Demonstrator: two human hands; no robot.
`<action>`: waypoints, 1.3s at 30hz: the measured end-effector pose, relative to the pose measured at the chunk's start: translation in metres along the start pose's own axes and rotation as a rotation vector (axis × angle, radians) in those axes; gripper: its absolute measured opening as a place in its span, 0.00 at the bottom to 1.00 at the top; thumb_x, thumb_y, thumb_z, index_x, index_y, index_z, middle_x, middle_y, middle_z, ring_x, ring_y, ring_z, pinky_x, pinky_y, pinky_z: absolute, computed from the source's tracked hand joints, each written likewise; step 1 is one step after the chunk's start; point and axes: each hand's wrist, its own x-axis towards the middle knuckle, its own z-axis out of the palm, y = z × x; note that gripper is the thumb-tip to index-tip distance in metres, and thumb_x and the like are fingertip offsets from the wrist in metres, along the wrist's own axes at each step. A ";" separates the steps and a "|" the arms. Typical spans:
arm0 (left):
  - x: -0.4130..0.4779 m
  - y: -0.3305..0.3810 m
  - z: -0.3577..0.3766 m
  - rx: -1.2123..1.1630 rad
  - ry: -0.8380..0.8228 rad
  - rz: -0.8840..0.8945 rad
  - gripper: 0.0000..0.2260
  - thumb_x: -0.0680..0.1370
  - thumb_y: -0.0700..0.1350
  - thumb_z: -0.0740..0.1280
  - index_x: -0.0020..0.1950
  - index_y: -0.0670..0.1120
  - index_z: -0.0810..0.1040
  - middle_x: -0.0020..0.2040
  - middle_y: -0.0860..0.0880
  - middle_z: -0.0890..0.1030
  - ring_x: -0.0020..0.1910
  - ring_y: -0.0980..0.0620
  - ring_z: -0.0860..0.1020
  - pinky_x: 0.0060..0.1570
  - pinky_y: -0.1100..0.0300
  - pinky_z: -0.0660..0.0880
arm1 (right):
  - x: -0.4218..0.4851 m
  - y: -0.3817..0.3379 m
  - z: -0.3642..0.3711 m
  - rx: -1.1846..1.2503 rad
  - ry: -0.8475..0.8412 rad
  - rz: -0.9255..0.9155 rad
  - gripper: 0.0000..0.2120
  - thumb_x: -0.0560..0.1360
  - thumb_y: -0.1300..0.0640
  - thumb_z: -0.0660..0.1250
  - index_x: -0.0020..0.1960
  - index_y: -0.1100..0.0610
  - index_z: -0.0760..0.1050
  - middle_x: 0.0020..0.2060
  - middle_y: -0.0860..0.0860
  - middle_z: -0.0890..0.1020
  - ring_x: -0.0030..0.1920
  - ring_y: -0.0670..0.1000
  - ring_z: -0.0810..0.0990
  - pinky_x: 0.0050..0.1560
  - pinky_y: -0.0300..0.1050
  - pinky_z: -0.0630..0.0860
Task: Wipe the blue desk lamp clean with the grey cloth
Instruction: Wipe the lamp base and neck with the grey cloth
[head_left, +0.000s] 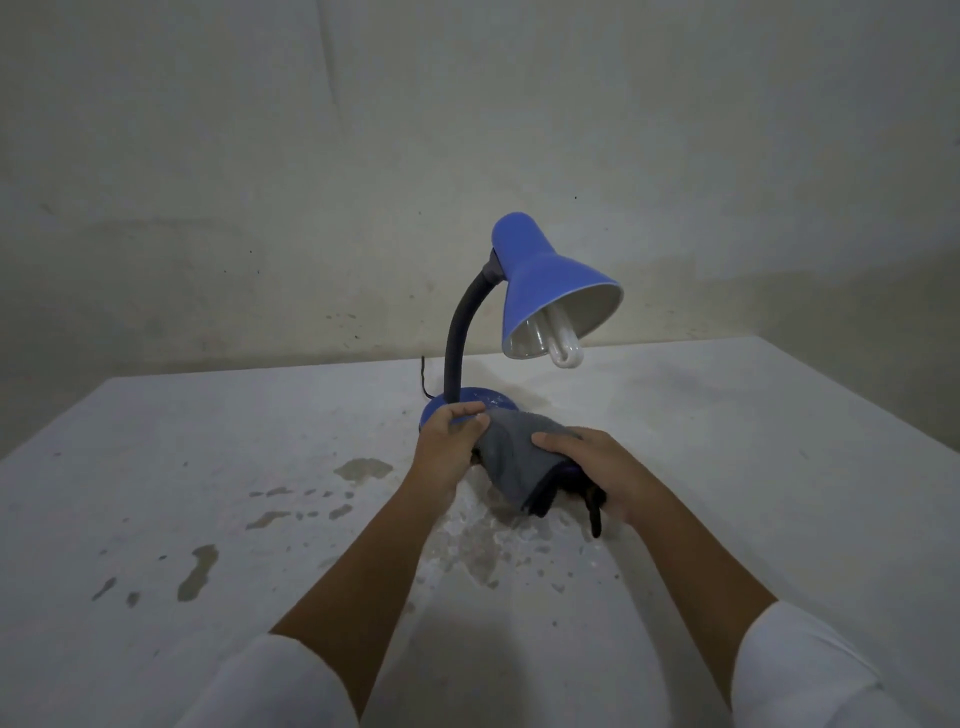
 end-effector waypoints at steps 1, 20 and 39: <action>0.001 -0.002 0.001 0.054 0.009 0.027 0.10 0.77 0.41 0.65 0.57 0.42 0.74 0.57 0.41 0.77 0.52 0.46 0.78 0.47 0.57 0.79 | 0.002 0.000 0.000 0.115 -0.011 0.016 0.19 0.68 0.50 0.73 0.54 0.60 0.78 0.52 0.60 0.83 0.54 0.60 0.81 0.60 0.55 0.77; 0.028 -0.035 -0.059 0.882 0.228 0.280 0.17 0.78 0.49 0.61 0.67 0.48 0.68 0.68 0.47 0.70 0.68 0.49 0.66 0.67 0.55 0.62 | 0.035 -0.018 0.023 0.082 0.707 -0.189 0.17 0.70 0.60 0.68 0.57 0.60 0.69 0.48 0.55 0.76 0.47 0.55 0.78 0.43 0.44 0.73; 0.039 -0.051 -0.062 1.156 0.153 0.396 0.17 0.81 0.48 0.53 0.68 0.48 0.69 0.68 0.50 0.71 0.67 0.51 0.67 0.67 0.54 0.63 | 0.098 -0.004 0.079 -1.062 -0.078 -0.753 0.18 0.74 0.50 0.60 0.60 0.52 0.77 0.57 0.50 0.81 0.57 0.50 0.76 0.60 0.49 0.73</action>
